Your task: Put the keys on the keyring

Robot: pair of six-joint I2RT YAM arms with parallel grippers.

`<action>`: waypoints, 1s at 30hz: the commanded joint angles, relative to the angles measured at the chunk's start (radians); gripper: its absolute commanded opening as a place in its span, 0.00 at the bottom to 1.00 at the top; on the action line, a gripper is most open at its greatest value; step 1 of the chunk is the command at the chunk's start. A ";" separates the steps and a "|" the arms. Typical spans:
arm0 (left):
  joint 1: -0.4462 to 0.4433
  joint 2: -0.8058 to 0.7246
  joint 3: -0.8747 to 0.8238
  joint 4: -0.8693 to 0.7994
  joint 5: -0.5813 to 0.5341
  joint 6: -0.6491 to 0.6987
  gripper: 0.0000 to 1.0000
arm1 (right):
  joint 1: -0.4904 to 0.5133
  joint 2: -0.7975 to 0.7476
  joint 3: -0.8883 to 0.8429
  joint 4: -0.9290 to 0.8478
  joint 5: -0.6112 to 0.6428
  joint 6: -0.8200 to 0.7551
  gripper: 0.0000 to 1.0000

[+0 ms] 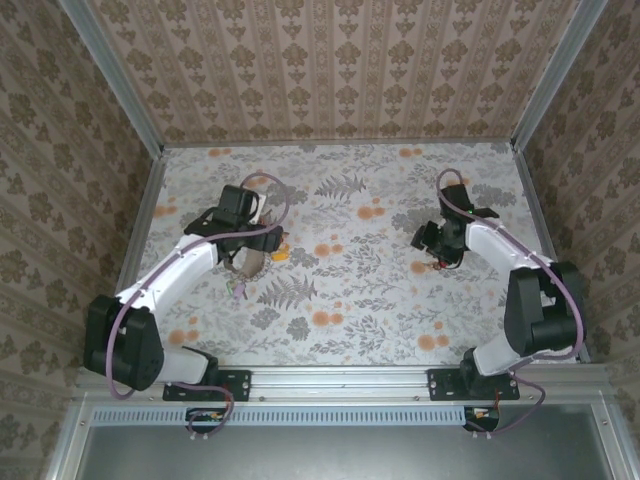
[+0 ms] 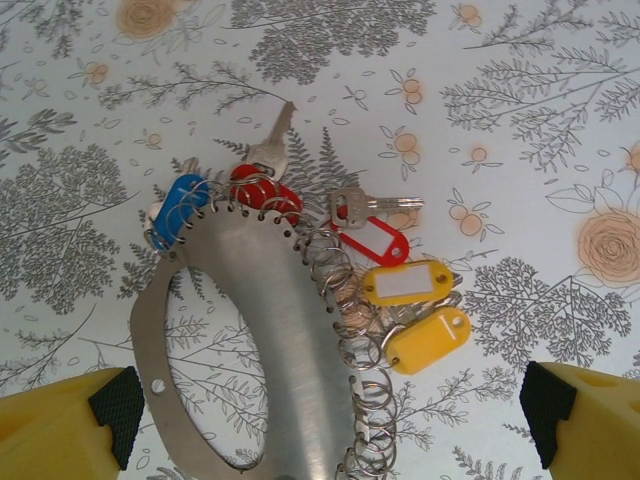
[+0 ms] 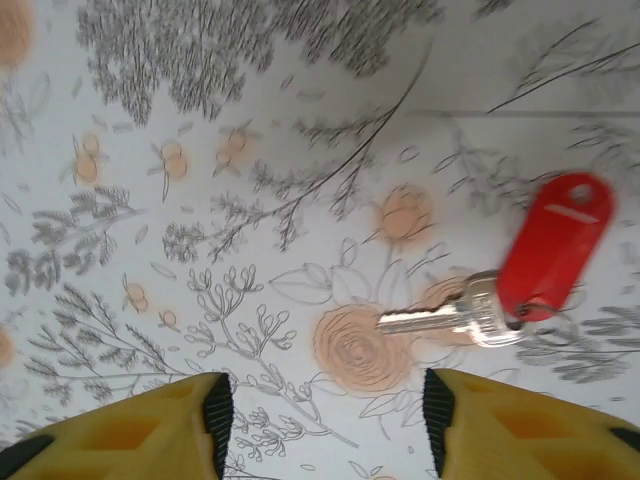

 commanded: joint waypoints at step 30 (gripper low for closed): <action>0.221 0.243 0.072 -0.209 0.484 -0.175 0.98 | -0.159 -0.046 -0.120 -0.022 -0.085 -0.236 0.42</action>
